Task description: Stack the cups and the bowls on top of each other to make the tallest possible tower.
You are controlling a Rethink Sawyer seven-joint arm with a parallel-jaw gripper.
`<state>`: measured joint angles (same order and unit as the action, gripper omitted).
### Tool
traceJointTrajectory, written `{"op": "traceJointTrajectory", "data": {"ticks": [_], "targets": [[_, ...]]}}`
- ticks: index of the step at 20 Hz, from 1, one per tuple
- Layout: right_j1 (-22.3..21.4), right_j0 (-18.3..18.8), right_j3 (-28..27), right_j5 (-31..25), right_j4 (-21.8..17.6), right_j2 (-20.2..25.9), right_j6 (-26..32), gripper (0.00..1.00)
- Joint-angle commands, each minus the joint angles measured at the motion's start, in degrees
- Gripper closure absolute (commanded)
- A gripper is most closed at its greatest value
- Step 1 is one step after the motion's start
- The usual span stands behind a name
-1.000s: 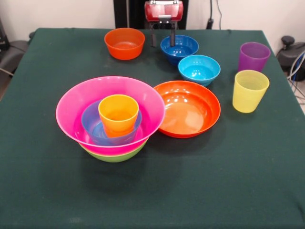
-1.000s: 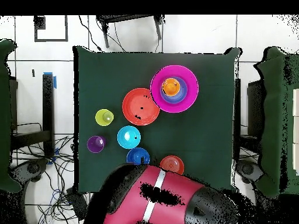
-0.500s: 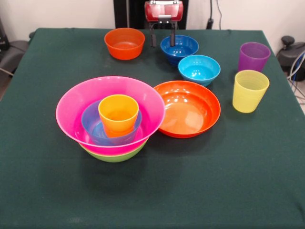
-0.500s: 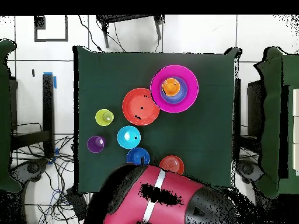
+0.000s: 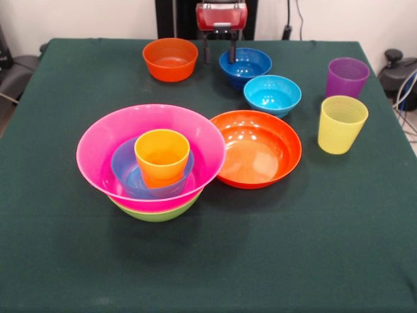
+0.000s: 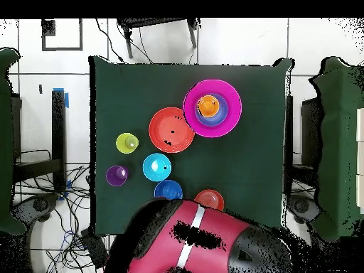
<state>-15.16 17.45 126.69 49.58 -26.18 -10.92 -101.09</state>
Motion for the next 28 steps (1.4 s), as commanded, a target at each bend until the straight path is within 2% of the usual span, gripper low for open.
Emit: {"op": "traceJointTrajectory", "data": {"ticks": [1,9,12,15,16,28], "targets": [[2.2,0.0,-7.8,-8.4,0.8,6.3,-8.9,0.0],[2.6,-0.8,-7.5,-6.4,1.7,5.3,-8.9,0.0],[3.7,-1.3,-6.9,-0.2,3.1,4.3,-9.8,0.0],[3.7,-1.7,-6.9,0.5,3.8,4.2,-9.9,0.0],[3.9,-1.5,-6.9,1.1,3.7,4.3,-10.2,1.0],[3.1,-0.9,-6.7,-1.0,2.7,4.6,-9.9,1.0]]}}
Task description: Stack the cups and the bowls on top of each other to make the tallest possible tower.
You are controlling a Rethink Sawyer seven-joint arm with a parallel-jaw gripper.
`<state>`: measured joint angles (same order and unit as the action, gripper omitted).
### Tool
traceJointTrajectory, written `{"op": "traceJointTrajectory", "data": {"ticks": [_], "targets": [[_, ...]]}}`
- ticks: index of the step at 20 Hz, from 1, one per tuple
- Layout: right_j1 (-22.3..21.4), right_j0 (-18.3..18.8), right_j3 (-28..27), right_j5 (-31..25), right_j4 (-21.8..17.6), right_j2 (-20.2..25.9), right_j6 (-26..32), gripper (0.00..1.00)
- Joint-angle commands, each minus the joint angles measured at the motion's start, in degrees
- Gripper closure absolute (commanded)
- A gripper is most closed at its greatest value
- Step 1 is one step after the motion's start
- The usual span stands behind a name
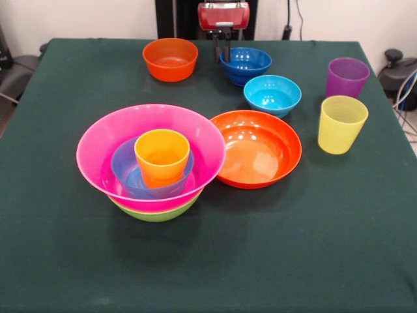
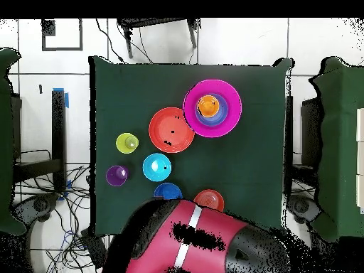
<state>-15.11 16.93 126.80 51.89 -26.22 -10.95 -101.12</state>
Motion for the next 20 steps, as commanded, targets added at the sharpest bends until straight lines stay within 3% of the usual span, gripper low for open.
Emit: {"op": "traceJointTrajectory", "data": {"ticks": [1,3,4,10,20], "targets": [[2.9,-0.3,-6.9,-3.9,2.5,4.7,-9.9,1.0],[1.7,-1.0,-6.3,-5.8,3.3,4.3,-9.3,1.0],[2.1,-1.2,-5.8,-3.4,3.9,4.0,-9.7,1.0],[0.5,-1.9,-4.1,-2.2,5.3,3.8,-10.4,1.0],[-9.7,-0.8,2.4,-8.4,3.2,3.7,-11.2,1.0]]}}
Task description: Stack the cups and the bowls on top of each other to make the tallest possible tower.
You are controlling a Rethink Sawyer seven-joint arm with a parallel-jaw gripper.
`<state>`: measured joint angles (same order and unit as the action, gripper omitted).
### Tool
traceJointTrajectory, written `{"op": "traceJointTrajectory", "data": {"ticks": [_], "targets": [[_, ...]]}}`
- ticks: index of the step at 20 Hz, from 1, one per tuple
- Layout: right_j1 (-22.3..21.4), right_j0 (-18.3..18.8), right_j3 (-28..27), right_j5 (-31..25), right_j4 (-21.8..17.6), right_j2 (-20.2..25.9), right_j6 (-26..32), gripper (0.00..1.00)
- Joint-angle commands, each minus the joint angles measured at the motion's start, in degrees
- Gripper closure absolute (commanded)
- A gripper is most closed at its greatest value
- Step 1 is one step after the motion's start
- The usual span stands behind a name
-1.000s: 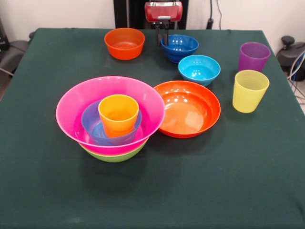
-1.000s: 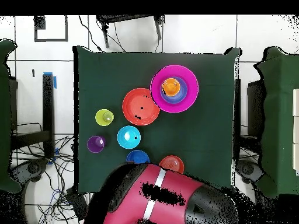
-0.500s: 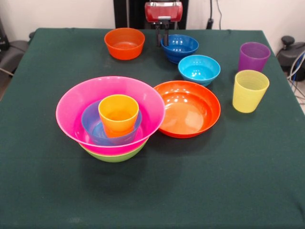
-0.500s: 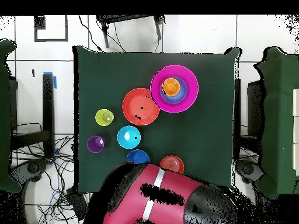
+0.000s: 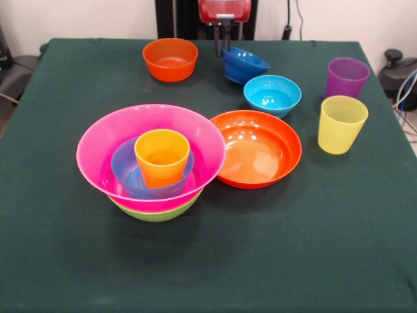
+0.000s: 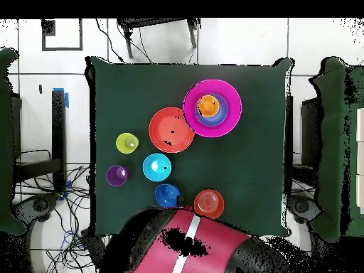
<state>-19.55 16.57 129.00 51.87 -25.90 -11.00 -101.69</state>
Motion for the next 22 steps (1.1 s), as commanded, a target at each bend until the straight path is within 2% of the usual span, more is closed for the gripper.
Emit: {"op": "traceJointTrajectory", "data": {"ticks": [1,8,14,22], "targets": [[-5.5,-0.3,0.6,-7.8,2.8,3.6,-10.8,1.0],[-7.2,0.8,1.2,-9.0,1.6,4.1,-10.7,1.0],[-6.9,1.0,1.0,-8.8,1.4,4.1,-10.7,1.0],[-9.5,1.8,2.2,-9.2,0.3,4.0,-10.9,1.0]]}}
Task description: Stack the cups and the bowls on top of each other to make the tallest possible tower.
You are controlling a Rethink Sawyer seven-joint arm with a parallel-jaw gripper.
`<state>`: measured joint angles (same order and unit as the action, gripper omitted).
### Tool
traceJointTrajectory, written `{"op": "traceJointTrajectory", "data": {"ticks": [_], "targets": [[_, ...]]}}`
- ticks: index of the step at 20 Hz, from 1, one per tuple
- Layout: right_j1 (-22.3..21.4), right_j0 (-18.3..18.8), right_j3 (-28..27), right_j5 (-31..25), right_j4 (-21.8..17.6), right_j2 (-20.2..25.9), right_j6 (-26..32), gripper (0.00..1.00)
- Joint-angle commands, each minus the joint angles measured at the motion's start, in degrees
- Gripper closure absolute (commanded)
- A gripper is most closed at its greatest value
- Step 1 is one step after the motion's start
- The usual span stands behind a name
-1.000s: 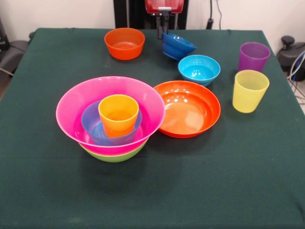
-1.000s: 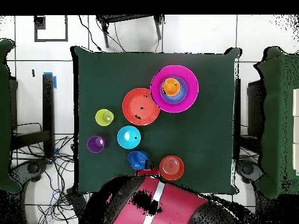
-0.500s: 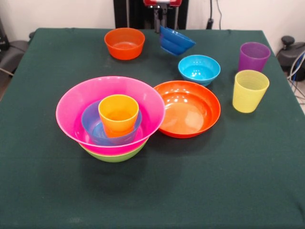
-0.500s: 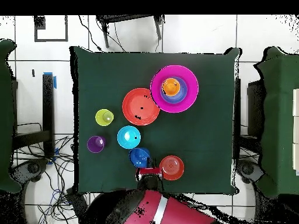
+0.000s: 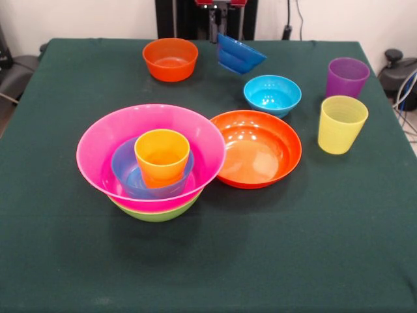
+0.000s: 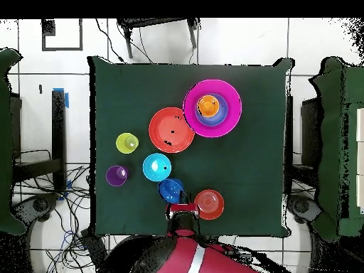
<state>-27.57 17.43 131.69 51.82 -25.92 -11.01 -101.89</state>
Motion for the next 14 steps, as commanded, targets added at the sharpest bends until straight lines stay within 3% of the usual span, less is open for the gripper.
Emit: {"op": "traceJointTrajectory", "data": {"ticks": [1,7,14], "targets": [[-2.9,1.6,0.1,-10.5,-0.3,4.6,-10.8,1.0],[-13.7,6.4,2.7,-20.2,-3.5,9.0,-10.9,1.0],[-21.5,10.9,3.6,-28.1,-4.5,13.7,-10.2,1.0]]}}
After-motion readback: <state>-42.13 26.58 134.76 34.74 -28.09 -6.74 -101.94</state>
